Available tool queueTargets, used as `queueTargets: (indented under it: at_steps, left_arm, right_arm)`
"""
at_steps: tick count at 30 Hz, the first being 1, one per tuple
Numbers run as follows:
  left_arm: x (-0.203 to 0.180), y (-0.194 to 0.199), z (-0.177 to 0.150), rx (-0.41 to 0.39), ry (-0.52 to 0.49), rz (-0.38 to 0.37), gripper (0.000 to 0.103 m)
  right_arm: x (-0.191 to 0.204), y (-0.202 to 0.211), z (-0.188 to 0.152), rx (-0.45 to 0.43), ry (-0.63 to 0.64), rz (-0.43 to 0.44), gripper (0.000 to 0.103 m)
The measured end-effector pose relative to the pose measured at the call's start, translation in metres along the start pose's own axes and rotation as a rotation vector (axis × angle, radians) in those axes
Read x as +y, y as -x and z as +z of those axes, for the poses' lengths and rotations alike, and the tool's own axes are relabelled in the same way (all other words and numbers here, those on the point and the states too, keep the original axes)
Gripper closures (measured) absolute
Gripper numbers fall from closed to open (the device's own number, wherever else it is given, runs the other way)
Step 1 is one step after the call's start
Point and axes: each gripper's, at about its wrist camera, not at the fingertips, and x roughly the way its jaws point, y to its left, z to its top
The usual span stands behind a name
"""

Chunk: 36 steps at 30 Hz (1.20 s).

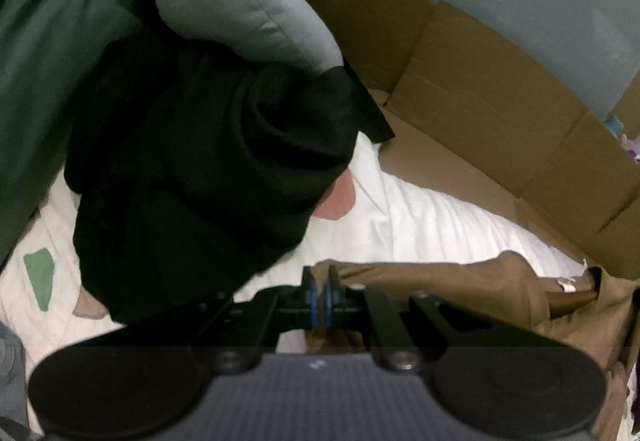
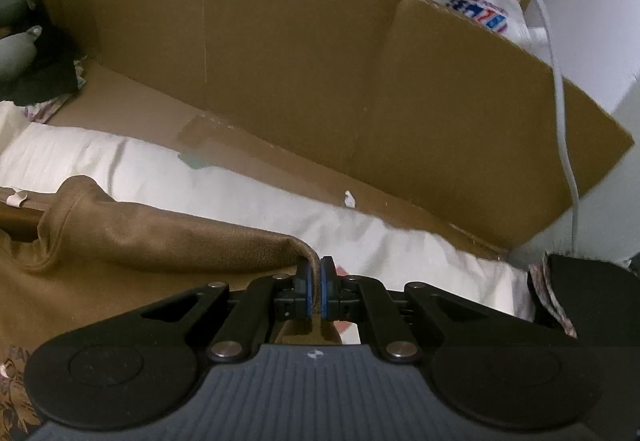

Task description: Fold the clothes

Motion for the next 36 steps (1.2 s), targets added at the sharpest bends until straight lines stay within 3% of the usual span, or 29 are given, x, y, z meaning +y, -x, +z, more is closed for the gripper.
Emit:
queueTargets:
  at_steps: [12,14,15,17,19,21,28,36]
  left_arm:
    - [0.006,-0.025,0.001,0.014,0.012,0.031,0.098]
    - [0.000,-0.037,-0.002,0.058,-0.016,0.032,0.096]
    - [-0.002,-0.041,-0.004,0.078,-0.021,0.041,0.095]
    - [-0.004,-0.044,-0.007,0.081,-0.014,0.053,0.089]
    - [-0.002,-0.038,-0.011,0.065,0.019,0.042,0.066]
    - [-0.002,-0.032,-0.012,0.052,0.031,0.051,0.054]
    - [-0.012,-0.001,-0.021,0.000,0.050,0.072,0.046]
    - [-0.037,0.039,-0.053,0.004,0.056,0.058,0.044]
  right_arm:
    - [0.014,-0.036,0.014,0.053,-0.011,0.005,0.100]
    - [0.015,-0.044,0.013,0.072,-0.022,0.013,0.089]
    - [0.015,-0.048,0.013,0.082,-0.027,0.017,0.077]
    - [0.012,-0.051,0.011,0.087,-0.055,0.036,0.067]
    - [0.005,-0.047,0.008,0.076,-0.102,0.067,0.059]
    - [-0.001,-0.039,0.007,0.070,-0.126,0.093,0.058]
    - [-0.017,0.003,-0.008,0.039,-0.088,0.109,0.058]
    - [-0.039,0.059,-0.061,0.045,-0.069,0.141,0.058]
